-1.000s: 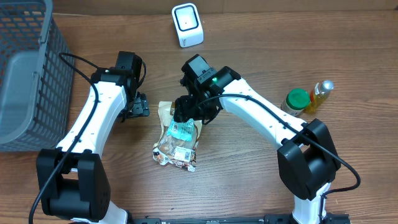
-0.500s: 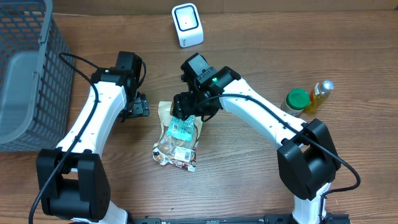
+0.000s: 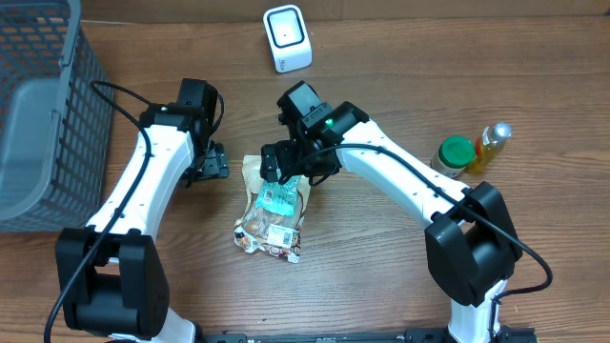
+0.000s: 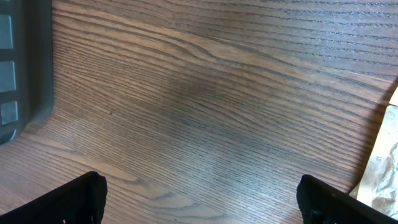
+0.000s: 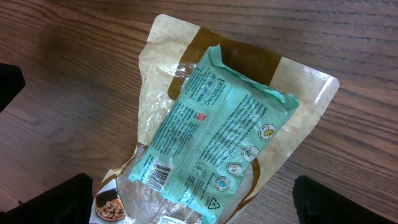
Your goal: Scan the item barcode
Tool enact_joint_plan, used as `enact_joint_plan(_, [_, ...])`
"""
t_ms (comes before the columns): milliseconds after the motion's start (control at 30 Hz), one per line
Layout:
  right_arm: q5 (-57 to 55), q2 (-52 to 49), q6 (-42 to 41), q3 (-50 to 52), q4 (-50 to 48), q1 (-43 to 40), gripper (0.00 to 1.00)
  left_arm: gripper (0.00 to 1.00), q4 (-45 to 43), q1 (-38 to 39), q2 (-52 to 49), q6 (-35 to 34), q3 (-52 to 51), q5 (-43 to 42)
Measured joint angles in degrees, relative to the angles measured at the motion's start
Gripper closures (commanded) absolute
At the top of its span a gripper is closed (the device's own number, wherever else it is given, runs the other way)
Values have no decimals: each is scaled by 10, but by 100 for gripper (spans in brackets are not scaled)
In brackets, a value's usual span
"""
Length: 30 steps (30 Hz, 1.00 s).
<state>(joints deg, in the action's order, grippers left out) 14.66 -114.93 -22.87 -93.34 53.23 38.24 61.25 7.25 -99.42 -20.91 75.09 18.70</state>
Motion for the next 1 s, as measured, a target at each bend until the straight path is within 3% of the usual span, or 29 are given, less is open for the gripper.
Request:
enact_joint_plan(467, [-16, 0, -27, 77, -45, 0, 0, 0, 0, 0, 0, 0, 0, 0])
enact_joint_plan(1000, [-19, 0, -30, 83, -91, 0, 0, 0, 0, 0, 0, 0, 0, 0])
